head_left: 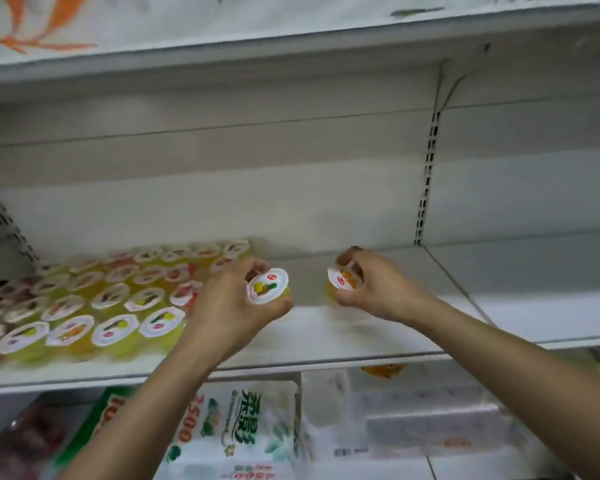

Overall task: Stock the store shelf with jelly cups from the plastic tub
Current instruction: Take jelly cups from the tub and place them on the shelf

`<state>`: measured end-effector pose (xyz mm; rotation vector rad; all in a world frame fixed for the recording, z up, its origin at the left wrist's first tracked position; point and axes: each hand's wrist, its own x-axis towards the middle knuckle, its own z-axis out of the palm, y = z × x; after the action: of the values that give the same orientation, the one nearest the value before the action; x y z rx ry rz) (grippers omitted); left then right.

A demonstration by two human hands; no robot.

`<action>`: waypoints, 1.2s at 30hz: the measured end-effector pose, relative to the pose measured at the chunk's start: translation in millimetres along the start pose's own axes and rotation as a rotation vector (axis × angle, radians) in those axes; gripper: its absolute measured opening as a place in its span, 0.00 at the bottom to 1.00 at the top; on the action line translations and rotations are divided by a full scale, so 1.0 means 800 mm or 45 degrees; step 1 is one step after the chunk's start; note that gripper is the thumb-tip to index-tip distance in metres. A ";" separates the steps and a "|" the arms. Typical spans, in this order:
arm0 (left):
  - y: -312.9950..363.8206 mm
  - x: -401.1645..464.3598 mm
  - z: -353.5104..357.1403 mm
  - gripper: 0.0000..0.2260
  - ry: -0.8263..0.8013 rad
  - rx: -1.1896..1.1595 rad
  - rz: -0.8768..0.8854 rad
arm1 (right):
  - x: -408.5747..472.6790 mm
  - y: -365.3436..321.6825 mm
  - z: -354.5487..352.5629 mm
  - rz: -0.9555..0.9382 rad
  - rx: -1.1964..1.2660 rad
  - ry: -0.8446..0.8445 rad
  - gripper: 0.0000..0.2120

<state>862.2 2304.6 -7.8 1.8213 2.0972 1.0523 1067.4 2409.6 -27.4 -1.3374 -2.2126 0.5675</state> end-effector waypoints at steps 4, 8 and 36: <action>-0.050 0.017 -0.047 0.20 0.082 -0.022 -0.053 | 0.062 -0.041 0.051 -0.021 -0.120 -0.060 0.25; -0.080 0.030 -0.077 0.20 0.118 -0.044 -0.050 | 0.114 -0.062 0.090 0.023 -0.160 -0.134 0.26; -0.093 0.158 -0.025 0.25 -0.038 0.150 0.008 | 0.154 -0.076 0.101 -0.025 0.054 -0.047 0.32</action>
<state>761.7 2413.1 1.5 1.8851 2.1799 0.9153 927.1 2485.8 -32.8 -1.2917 -2.2282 0.6332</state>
